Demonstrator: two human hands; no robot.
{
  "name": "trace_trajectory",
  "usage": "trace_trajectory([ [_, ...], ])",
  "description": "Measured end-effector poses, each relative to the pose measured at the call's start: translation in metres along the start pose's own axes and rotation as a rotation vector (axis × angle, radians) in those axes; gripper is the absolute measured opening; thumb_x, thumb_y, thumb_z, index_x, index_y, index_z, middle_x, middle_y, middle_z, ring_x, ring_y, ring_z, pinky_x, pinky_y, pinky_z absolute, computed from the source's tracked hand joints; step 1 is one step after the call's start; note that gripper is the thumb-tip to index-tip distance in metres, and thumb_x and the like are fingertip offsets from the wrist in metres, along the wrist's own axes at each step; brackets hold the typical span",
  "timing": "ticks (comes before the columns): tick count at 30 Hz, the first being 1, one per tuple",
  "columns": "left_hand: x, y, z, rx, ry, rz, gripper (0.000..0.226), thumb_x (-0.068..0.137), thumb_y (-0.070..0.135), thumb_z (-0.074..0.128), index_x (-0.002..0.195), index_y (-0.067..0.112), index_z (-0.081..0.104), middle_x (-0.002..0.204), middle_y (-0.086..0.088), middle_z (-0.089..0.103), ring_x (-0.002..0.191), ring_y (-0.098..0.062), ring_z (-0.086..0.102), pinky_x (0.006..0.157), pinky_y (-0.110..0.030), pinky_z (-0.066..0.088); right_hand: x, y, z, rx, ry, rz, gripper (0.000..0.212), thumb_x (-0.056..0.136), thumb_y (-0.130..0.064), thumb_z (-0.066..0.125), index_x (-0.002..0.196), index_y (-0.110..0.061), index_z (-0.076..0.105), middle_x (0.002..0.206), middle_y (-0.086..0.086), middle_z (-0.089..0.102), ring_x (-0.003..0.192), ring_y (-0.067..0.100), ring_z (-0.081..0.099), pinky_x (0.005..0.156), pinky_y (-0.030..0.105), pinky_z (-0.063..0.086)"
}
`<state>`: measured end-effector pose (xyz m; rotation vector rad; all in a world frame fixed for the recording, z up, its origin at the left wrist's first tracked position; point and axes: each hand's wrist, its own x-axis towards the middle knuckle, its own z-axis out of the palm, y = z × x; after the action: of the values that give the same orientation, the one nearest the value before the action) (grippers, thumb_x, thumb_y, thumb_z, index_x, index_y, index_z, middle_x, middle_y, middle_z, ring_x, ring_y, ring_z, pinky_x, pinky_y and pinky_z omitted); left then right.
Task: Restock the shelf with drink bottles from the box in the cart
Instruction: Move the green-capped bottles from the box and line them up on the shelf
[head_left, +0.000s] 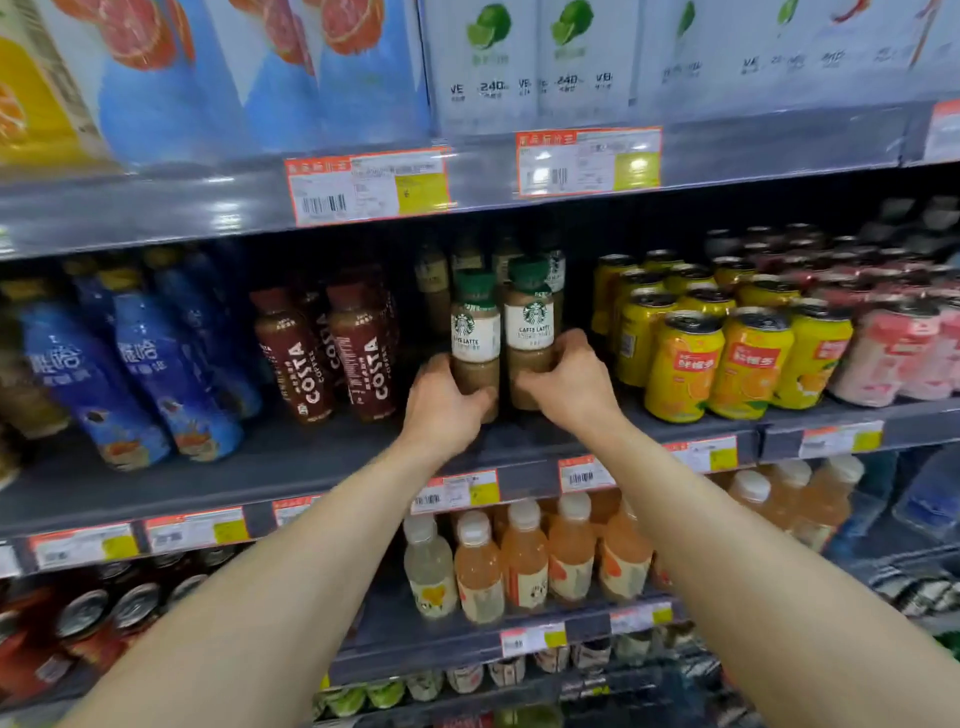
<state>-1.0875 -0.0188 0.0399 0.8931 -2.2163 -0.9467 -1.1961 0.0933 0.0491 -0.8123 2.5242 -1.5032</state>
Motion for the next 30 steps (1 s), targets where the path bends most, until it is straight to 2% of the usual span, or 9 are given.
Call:
trace_trajectory([
  [3,0.018,-0.007,0.008,0.033,0.014,-0.051,0.051,0.081,0.031,0.077,0.122,0.012,0.056,0.121,-0.009,0.065,0.112,-0.029,0.060,0.095,-0.038,0.049,0.019,0.008,0.009,0.001,-0.031,0.006,0.053,0.077,-0.036,0.075,0.117,-0.014,0.048,0.115,0.009,0.067,0.106,0.033,0.063,0.083,0.037,0.051],
  [6,0.026,-0.011,0.010,0.020,0.026,-0.063,0.053,0.079,0.030,0.079,0.123,0.014,0.054,0.120,-0.007,0.066,0.111,-0.028,0.062,0.094,-0.037,0.049,0.028,0.013,0.014,-0.026,-0.055,-0.026,0.052,0.079,-0.032,0.075,0.119,-0.012,0.049,0.117,0.010,0.066,0.109,0.032,0.062,0.079,0.030,0.045],
  [11,0.026,-0.019,0.012,-0.017,0.037,-0.094,0.068,0.075,0.033,0.083,0.127,0.011,0.046,0.120,-0.007,0.067,0.111,-0.028,0.063,0.092,-0.033,0.050,0.032,0.024,0.014,-0.125,-0.054,-0.035,0.059,0.076,-0.038,0.078,0.120,-0.009,0.052,0.120,0.012,0.064,0.113,0.032,0.059,0.085,0.034,0.048],
  [14,0.029,-0.021,0.017,0.053,0.037,-0.069,0.058,0.078,0.032,0.081,0.120,0.011,0.049,0.117,-0.008,0.067,0.110,-0.030,0.063,0.087,-0.031,0.048,0.037,0.030,0.019,-0.211,-0.071,-0.040,0.053,0.075,-0.043,0.078,0.111,-0.010,0.056,0.113,0.013,0.066,0.108,0.034,0.060,0.077,0.032,0.044],
  [16,0.036,-0.020,0.019,0.072,0.041,-0.081,0.055,0.080,0.031,0.080,0.122,0.010,0.050,0.120,-0.010,0.066,0.112,-0.030,0.062,0.090,-0.034,0.050,0.046,0.029,0.024,-0.241,-0.087,-0.044,0.050,0.077,-0.046,0.076,0.109,-0.012,0.058,0.112,0.012,0.067,0.107,0.033,0.061,0.073,0.031,0.043],
  [20,0.058,-0.018,0.023,0.121,0.069,-0.128,0.052,0.085,0.028,0.076,0.127,0.010,0.052,0.127,-0.011,0.063,0.118,-0.031,0.059,0.097,-0.037,0.048,0.068,0.023,0.039,-0.300,-0.079,-0.017,0.049,0.081,-0.051,0.071,0.117,-0.019,0.060,0.119,0.009,0.065,0.110,0.032,0.061,0.080,0.034,0.047],
  [25,0.080,-0.019,0.031,0.050,0.142,-0.193,0.055,0.087,0.026,0.073,0.131,0.008,0.046,0.127,-0.016,0.062,0.117,-0.034,0.059,0.095,-0.038,0.048,0.097,0.026,0.049,-0.327,-0.075,0.042,0.053,0.083,-0.059,0.065,0.114,-0.017,0.063,0.117,0.011,0.064,0.108,0.033,0.061,0.074,0.032,0.041],
  [30,0.089,-0.022,0.035,0.084,0.179,-0.195,0.043,0.089,0.029,0.070,0.121,0.009,0.049,0.117,-0.015,0.065,0.109,-0.034,0.062,0.090,-0.042,0.052,0.112,0.028,0.057,-0.347,-0.016,0.034,0.052,0.081,-0.062,0.063,0.105,-0.017,0.064,0.110,0.012,0.066,0.103,0.035,0.063,0.073,0.034,0.043],
])
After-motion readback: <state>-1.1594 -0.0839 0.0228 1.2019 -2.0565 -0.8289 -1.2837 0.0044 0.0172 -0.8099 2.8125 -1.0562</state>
